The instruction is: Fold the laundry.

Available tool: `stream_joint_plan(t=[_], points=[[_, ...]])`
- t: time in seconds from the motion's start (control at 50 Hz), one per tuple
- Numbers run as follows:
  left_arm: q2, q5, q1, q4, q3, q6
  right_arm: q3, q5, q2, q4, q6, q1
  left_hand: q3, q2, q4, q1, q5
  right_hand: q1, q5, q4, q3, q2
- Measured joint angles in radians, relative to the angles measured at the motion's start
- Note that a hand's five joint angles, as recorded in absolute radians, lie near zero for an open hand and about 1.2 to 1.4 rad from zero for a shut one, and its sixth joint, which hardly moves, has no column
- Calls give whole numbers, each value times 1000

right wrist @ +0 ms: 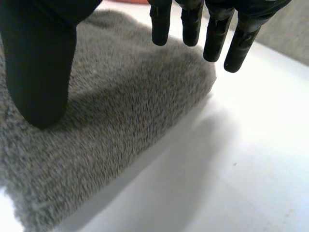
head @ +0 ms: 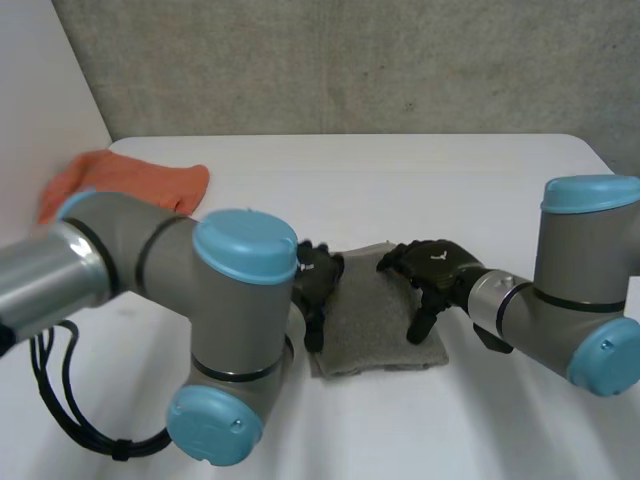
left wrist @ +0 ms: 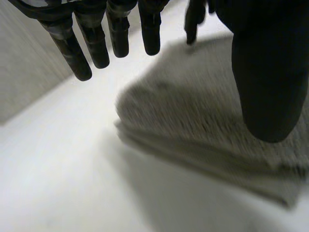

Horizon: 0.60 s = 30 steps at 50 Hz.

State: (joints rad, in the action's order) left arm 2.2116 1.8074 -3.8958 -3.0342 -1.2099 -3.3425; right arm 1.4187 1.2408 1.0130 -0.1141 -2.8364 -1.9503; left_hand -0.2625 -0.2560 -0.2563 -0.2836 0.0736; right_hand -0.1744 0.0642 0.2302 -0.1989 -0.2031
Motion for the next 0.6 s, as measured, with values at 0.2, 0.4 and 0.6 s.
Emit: stream_joint_plan(t=[0.2, 0.4, 0.6], points=[[-250, -32, -39, -132, -114, 4, 131, 19, 217, 60, -112, 89, 25, 25, 26, 47, -22, 0, 0, 0, 0, 0], [-465, -252, -144, -138, -210, 31, 305, 24, 320, 38, -154, 246, 26, 27, 28, 48, -22, -2, 0, 0, -2, -2], [-522, -298, -183, -93, -295, 87, 398, -14, 240, 54, -192, 201, 26, 27, 28, 48, -22, -4, 2, 2, -14, -8]])
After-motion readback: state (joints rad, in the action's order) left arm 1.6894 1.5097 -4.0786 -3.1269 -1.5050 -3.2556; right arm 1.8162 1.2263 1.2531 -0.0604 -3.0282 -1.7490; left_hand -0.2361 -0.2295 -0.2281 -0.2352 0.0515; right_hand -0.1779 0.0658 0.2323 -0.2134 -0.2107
